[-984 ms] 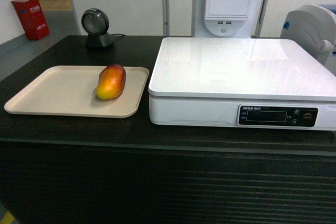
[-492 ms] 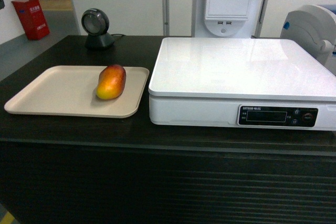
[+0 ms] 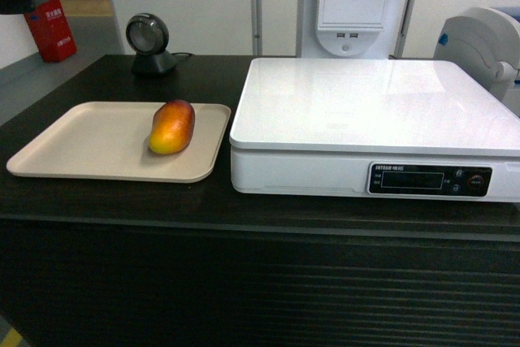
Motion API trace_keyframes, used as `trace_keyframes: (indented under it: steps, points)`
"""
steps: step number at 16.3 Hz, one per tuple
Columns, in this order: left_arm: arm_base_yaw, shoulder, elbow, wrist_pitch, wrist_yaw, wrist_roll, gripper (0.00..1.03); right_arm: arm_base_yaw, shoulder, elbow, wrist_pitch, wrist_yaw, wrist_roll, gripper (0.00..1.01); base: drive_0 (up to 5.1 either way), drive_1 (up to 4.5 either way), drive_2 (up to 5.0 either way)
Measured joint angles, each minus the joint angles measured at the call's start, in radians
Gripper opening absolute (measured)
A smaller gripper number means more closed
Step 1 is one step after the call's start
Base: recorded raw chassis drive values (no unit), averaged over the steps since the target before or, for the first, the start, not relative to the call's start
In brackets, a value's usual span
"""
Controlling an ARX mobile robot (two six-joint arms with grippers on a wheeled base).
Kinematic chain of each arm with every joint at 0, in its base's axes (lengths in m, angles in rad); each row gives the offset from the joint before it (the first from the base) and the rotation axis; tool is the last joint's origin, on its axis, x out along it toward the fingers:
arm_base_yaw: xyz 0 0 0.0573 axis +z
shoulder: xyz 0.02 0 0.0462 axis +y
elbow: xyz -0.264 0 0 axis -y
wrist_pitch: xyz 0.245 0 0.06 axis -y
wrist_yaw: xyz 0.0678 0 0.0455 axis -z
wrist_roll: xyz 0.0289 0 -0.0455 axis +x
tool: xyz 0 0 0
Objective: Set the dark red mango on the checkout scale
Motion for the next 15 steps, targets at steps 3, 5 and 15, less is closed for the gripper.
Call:
trace_keyframes:
  steps: [3,5,15]
  points:
    - [-0.009,0.032,0.036,-0.019,-0.007,-0.002,0.98,0.0,0.0,0.0,0.0,0.0,0.0,0.98,0.0,0.0,0.0]
    - [-0.018,0.063,0.072,-0.036,-0.013,-0.002,0.98,0.0,0.0,0.0,0.0,0.0,0.0,0.98,0.0,0.0,0.0]
    - [-0.05,0.224,0.254,-0.148,-0.016,-0.008,0.98,0.0,0.0,0.0,0.0,0.0,0.0,0.98,0.0,0.0,0.0]
